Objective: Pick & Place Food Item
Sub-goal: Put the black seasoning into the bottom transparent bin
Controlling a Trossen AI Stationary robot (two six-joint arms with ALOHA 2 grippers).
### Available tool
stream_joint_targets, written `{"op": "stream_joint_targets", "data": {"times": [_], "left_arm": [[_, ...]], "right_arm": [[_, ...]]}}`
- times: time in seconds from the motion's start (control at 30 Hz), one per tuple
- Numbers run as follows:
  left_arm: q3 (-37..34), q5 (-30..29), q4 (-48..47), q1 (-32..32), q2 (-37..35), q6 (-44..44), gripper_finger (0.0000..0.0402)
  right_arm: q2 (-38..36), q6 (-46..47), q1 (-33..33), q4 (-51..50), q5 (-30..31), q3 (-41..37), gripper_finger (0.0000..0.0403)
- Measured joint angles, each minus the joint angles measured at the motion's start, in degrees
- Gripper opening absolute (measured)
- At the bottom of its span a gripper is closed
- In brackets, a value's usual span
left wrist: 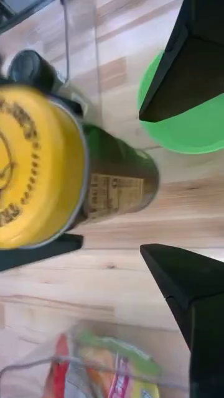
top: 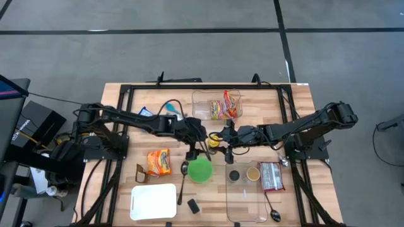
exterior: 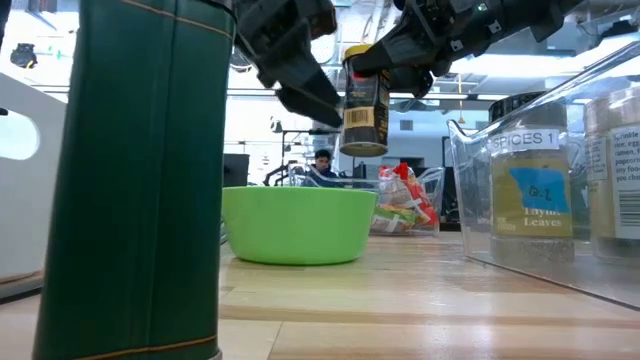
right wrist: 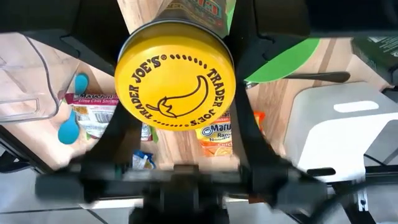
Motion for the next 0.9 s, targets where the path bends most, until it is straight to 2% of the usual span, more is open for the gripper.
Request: {"op": "stream_joint_targets", "data": {"times": [0.33, 0.57, 0.77, 0.9], "left_arm": [[0.0, -0.6, -5.7, 0.1, -7.0, 0.0, 0.0304], [0.0, -8.9, -6.3, 1.1, -12.0, 0.9, 0.0277], [-0.1, -10.6, -9.5, 3.7, -16.4, 1.6, 0.0235], [-3.1, -10.6, -9.4, 5.4, -20.8, 2.8, 0.0196]], "right_arm": [[0.0, 0.0, 0.0, -0.1, 0.1, 0.0, 0.0216], [0.0, 0.0, 0.0, 0.0, 0.1, 0.0, 0.0213], [0.0, 0.0, 0.4, -0.3, 0.1, 0.0, 0.0219], [0.0, -0.1, 1.0, -0.3, 0.1, 0.0, 0.0214]]}}
